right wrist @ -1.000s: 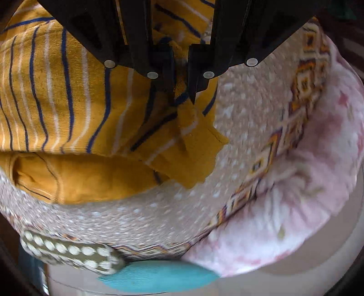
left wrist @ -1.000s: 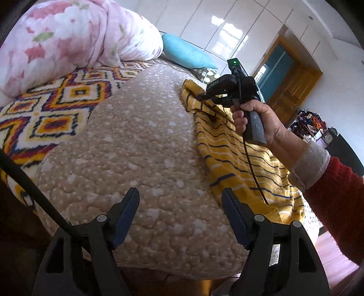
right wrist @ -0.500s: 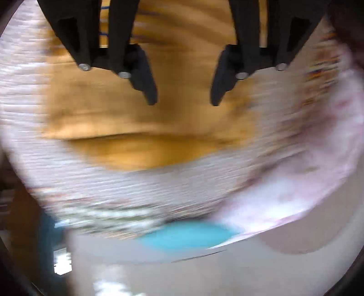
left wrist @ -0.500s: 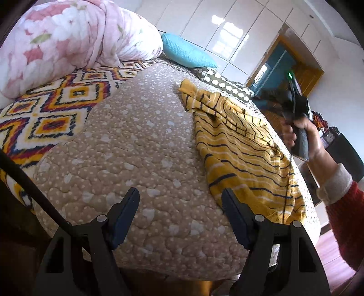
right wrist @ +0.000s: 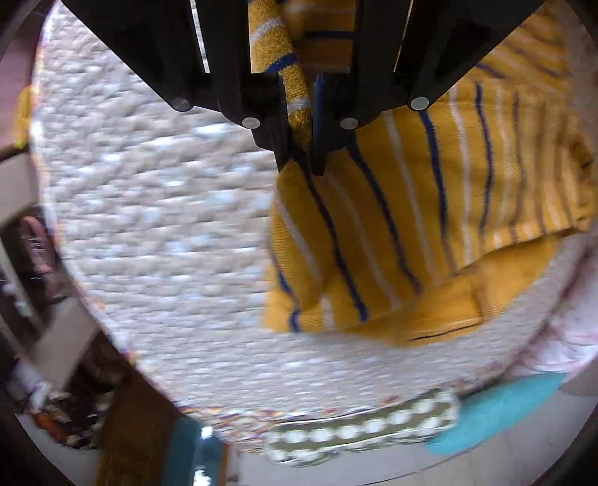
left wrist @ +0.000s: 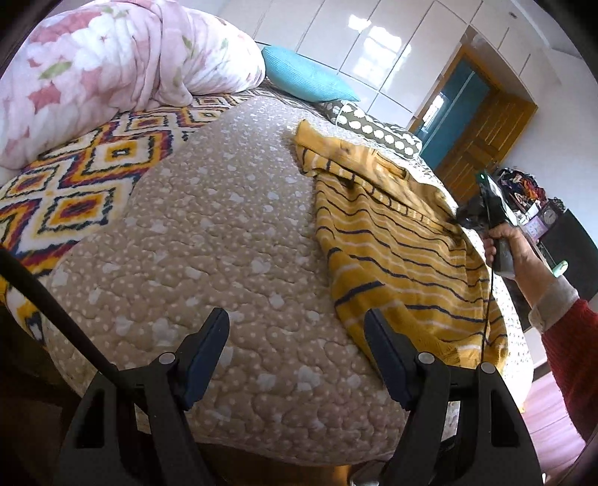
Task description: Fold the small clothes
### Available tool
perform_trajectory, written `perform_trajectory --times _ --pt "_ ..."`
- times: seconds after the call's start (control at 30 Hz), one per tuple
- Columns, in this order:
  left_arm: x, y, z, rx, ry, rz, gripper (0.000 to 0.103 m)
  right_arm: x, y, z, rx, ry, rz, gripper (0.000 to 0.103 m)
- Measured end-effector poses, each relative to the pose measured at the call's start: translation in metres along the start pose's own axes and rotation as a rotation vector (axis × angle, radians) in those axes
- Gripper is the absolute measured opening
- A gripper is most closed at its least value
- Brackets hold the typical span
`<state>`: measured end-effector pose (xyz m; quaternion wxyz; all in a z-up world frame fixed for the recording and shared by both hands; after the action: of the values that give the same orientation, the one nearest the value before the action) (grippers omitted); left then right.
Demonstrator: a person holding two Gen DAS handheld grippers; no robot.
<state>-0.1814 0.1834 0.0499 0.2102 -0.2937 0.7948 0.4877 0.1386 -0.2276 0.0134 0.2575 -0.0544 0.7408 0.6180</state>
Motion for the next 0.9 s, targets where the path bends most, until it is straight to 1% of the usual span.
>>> perform_trajectory --times 0.03,0.07,0.1,0.17,0.2,0.23,0.27,0.3,0.33,0.37,0.4,0.47,0.5,0.53,0.6,0.63,0.67,0.7,0.8,0.83,0.9 --pt "-0.001 -0.001 0.001 0.002 0.007 0.0 0.073 -0.001 -0.004 -0.013 0.029 -0.043 0.002 0.009" --pt "-0.002 -0.002 0.001 0.008 0.014 0.001 0.073 -0.002 -0.008 -0.024 0.035 -0.088 0.009 0.009" --pt "-0.002 -0.003 0.002 0.013 0.017 0.002 0.073 -0.002 -0.014 -0.036 0.064 -0.131 0.023 0.003" --pt "-0.002 -0.007 0.001 0.012 0.015 0.006 0.073 -0.001 -0.028 -0.046 0.177 -0.138 0.054 0.004" --pt "-0.002 -0.007 0.0 0.009 0.012 0.009 0.073 0.0 -0.035 -0.047 0.16 -0.127 0.074 0.004" --pt "-0.002 -0.008 0.0 0.008 0.011 0.012 0.074 -0.001 -0.034 -0.048 0.142 -0.111 0.059 0.004" --pt "-0.002 -0.009 0.0 0.009 0.011 0.012 0.073 0.0 -0.03 -0.05 0.131 -0.108 0.039 0.007" --pt "-0.002 -0.008 0.0 0.011 0.012 0.013 0.074 0.001 -0.018 -0.054 0.101 -0.118 0.002 0.018" --pt "-0.003 -0.008 0.0 0.012 0.014 0.014 0.074 0.003 -0.01 -0.057 0.084 -0.127 -0.022 0.024" --pt "-0.005 -0.008 0.001 0.013 0.016 0.012 0.074 0.007 0.0 -0.06 0.061 -0.132 -0.049 0.035" --pt "-0.006 -0.007 0.001 0.015 0.017 0.009 0.073 0.014 0.012 -0.063 0.033 -0.125 -0.067 0.04" --pt "-0.01 -0.006 0.001 0.018 0.018 0.0 0.074 0.034 0.032 -0.063 -0.029 -0.093 -0.072 0.043" --pt "-0.012 -0.006 0.001 0.022 0.018 -0.002 0.074 0.053 0.043 -0.066 -0.087 -0.077 -0.055 0.046" --pt "-0.015 -0.007 0.0 0.031 0.018 -0.002 0.076 0.065 0.048 -0.069 -0.133 -0.074 -0.039 0.048" --pt "-0.021 -0.014 -0.001 0.074 0.033 0.006 0.077 0.103 0.056 -0.083 -0.247 -0.087 0.002 0.052" --pt "-0.024 -0.019 0.0 0.096 0.046 0.017 0.077 0.119 0.058 -0.087 -0.286 -0.097 0.019 0.052" --pt "-0.029 -0.029 0.0 0.14 0.069 0.04 0.077 0.135 0.059 -0.091 -0.326 -0.112 0.037 0.052" --pt "-0.032 -0.037 -0.001 0.168 0.084 0.057 0.077 0.159 0.061 -0.098 -0.385 -0.144 0.055 0.053" --pt "-0.043 -0.071 -0.006 0.249 0.123 0.123 0.077 0.203 0.06 -0.105 -0.544 -0.228 0.082 0.053" --pt "-0.045 -0.081 -0.009 0.264 0.128 0.145 0.077 0.212 0.059 -0.106 -0.576 -0.243 0.083 0.053" --pt "-0.046 -0.102 -0.019 0.319 0.144 0.198 0.076 0.227 0.06 -0.104 -0.625 -0.261 0.065 0.053"
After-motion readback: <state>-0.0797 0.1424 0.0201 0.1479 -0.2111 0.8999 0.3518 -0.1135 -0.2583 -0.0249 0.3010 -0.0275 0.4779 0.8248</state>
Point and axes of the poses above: each gripper's, at about its wrist camera, not at the fingertips, and y roughly against the way its jaws point, z to its left, x to its underside, the point moved 1 cm from there along -y, roughly the way its jaws point, and after that the axes turned 4 degrees about x, right-handed, at the moved point
